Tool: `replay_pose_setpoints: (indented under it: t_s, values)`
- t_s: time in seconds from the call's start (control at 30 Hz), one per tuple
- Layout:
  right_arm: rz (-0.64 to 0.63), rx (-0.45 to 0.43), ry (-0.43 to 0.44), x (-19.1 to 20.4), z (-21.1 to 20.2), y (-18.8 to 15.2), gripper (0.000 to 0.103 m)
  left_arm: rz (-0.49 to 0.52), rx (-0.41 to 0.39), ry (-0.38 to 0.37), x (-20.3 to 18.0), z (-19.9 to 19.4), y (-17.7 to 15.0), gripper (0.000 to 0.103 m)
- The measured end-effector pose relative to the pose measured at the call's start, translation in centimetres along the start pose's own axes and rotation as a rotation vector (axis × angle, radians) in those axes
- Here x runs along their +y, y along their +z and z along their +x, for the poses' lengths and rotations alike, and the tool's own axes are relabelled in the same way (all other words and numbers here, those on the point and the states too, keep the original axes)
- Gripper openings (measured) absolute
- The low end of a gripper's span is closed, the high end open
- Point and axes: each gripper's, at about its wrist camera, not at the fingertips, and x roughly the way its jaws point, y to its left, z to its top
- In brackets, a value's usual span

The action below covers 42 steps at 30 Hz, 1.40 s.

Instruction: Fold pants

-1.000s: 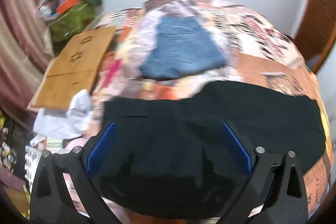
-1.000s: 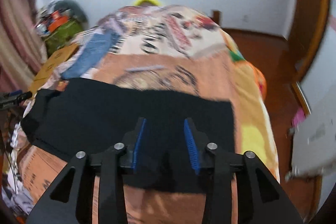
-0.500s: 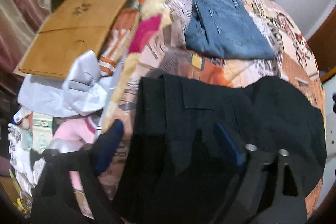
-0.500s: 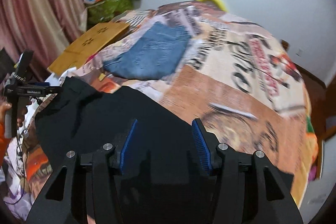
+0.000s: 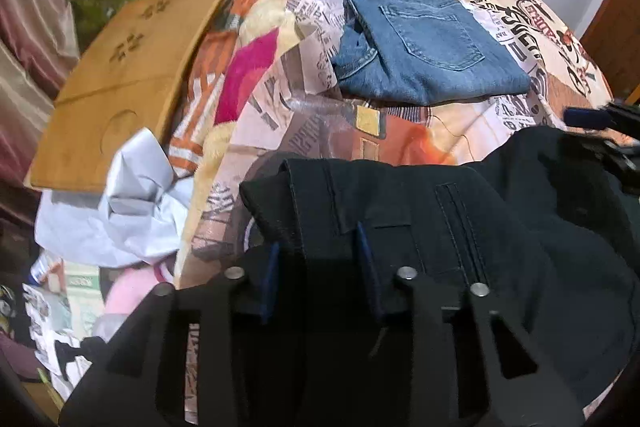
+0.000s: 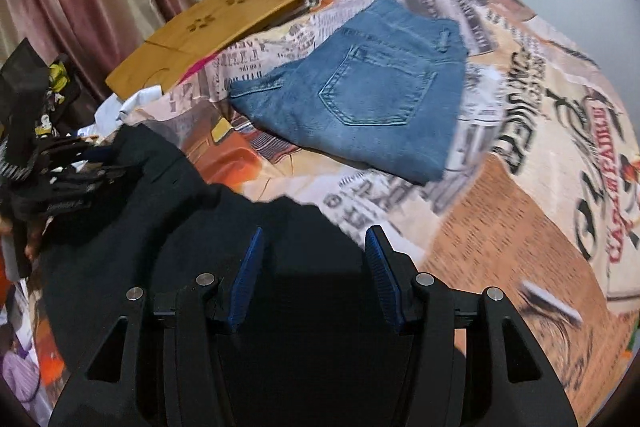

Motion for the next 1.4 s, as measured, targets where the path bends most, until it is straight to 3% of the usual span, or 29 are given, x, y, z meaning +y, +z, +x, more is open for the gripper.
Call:
replay_pose_setpoints:
  t_s: [0.1, 0.23, 0.33, 0.4, 0.5, 0.67, 0.8, 0.9, 1.1, 1.4]
  values:
    - [0.001, 0.065, 0.006, 0.0, 2.3, 0.6, 0.045, 0.012, -0.016, 0.021, 0.2, -0.2, -0.2, 0.028]
    - [-0.034, 0.095, -0.015, 0.5, 3.6, 0.4, 0.01, 0.037, -0.027, 0.111, 0.4, -0.4, -0.1, 0.024]
    - [-0.041, 0.037, -0.045, 0.6, 2.7, 0.0, 0.007, 0.055, -0.043, 0.156, 0.3, -0.6, 0.0, 0.024]
    - [-0.022, -0.005, -0.069, 0.4, 1.9, 0.1, 0.007, 0.065, -0.042, 0.171, 0.2, -0.2, 0.2, 0.024]
    - [-0.009, 0.014, -0.093, 0.2, 1.7, 0.5, 0.007, 0.06, -0.022, 0.156, 0.3, 0.2, 0.4, 0.025]
    - [-0.009, 0.0, -0.151, 0.3, -1.1, -0.2, 0.016, -0.024, -0.028, 0.059, 1.8, -3.1, 0.5, 0.033]
    - [-0.024, -0.069, -0.169, 0.2, -5.4, -1.8, 0.035, -0.079, -0.098, 0.056, 3.0, -7.2, -0.4, 0.06]
    - [-0.024, -0.111, -0.168, 0.4, -8.2, -3.2, 0.038, -0.119, -0.118, 0.032, 3.6, -9.5, -1.7, 0.067]
    - [-0.002, -0.152, -0.161, 0.5, -12.8, -7.2, 0.038, -0.173, -0.049, -0.016, 3.4, -10.4, -5.4, 0.07]
    - [0.06, -0.135, -0.167, 0.3, -14.1, -14.1, 0.038, -0.322, 0.075, -0.14, 2.3, -7.9, -10.5, 0.07]
